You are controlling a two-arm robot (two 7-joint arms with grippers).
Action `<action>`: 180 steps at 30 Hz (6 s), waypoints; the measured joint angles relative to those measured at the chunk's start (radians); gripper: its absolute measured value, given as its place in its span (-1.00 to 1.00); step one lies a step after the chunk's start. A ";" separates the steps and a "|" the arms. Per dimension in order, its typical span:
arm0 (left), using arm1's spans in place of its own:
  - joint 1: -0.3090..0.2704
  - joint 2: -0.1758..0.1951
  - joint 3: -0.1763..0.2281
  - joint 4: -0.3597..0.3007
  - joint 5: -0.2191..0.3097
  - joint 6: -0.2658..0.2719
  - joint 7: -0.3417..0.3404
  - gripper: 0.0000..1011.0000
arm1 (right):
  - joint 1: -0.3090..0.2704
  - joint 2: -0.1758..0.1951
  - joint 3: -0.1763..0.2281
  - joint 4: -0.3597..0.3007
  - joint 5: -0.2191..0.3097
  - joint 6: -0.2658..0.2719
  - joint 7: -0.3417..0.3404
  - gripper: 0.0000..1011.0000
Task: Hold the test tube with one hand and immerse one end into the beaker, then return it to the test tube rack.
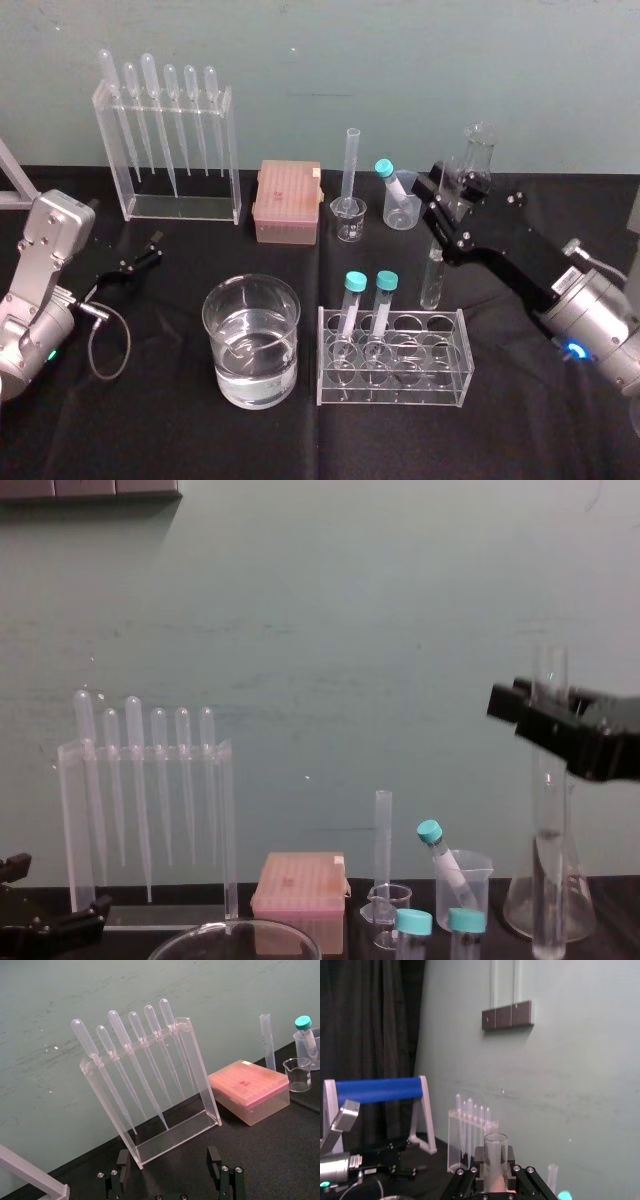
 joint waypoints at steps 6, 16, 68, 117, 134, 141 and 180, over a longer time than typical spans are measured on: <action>0.000 0.000 0.000 0.000 0.000 0.000 0.000 0.98 | 0.024 0.000 0.008 -0.004 -0.019 -0.029 0.012 -0.56; 0.000 0.000 0.000 0.000 0.000 0.000 0.000 0.98 | 0.114 -0.018 -0.018 0.046 -0.063 -0.065 0.047 -0.56; 0.000 0.000 0.000 0.000 0.000 0.000 0.000 0.98 | 0.137 -0.038 -0.030 0.081 -0.055 -0.044 0.041 -0.56; 0.000 0.000 0.000 0.000 0.000 0.000 0.000 0.98 | 0.474 -0.100 -0.202 0.357 0.087 -0.048 0.366 -0.56; 0.000 0.000 0.000 0.000 0.000 0.000 0.000 0.98 | 0.615 -0.197 -0.335 0.506 0.126 -0.068 0.501 -0.56; 0.000 0.000 0.000 0.000 0.000 0.000 0.000 0.98 | 0.591 -0.203 -0.357 0.489 0.162 -0.062 0.508 -0.56; 0.000 0.000 0.000 0.000 0.000 0.000 0.000 0.98 | 0.528 -0.206 -0.424 0.629 0.206 -0.056 0.500 -0.56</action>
